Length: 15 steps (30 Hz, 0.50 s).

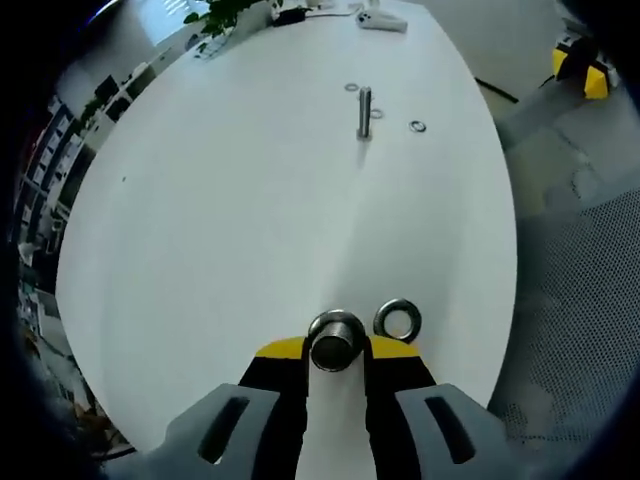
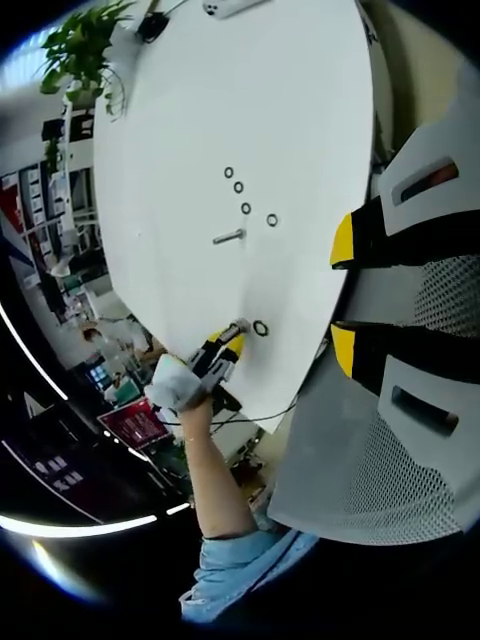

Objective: Place the washer onto the threaded stud by aligning its center hole with the stud, sliding it down to the base, and recovering from edge contact or off-axis alignment until the washer reaches the visible bottom stop.

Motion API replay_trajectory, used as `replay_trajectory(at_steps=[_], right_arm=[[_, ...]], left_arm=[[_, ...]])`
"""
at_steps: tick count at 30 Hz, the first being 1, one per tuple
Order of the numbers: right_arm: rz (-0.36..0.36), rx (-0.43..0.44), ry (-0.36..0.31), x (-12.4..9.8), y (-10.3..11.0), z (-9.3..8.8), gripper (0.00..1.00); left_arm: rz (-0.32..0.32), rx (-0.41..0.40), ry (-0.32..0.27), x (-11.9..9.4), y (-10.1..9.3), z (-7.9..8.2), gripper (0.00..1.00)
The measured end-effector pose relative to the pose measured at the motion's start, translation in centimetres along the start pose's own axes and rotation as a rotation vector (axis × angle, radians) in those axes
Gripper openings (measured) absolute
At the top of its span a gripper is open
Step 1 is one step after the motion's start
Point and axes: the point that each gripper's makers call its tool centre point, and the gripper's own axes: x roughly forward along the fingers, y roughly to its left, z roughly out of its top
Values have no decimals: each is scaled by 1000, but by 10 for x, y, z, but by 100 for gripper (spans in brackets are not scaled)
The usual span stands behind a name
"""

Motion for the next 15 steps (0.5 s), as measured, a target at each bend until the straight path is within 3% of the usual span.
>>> replay_trajectory(at_steps=[8, 15], right_arm=[[4, -5, 13, 0, 1, -2, 23], [4, -4, 11, 0, 1, -1, 23]], left_arm=[[-27, -30, 9, 6, 3, 0, 19], [-47, -114, -4, -1, 2, -7, 18]])
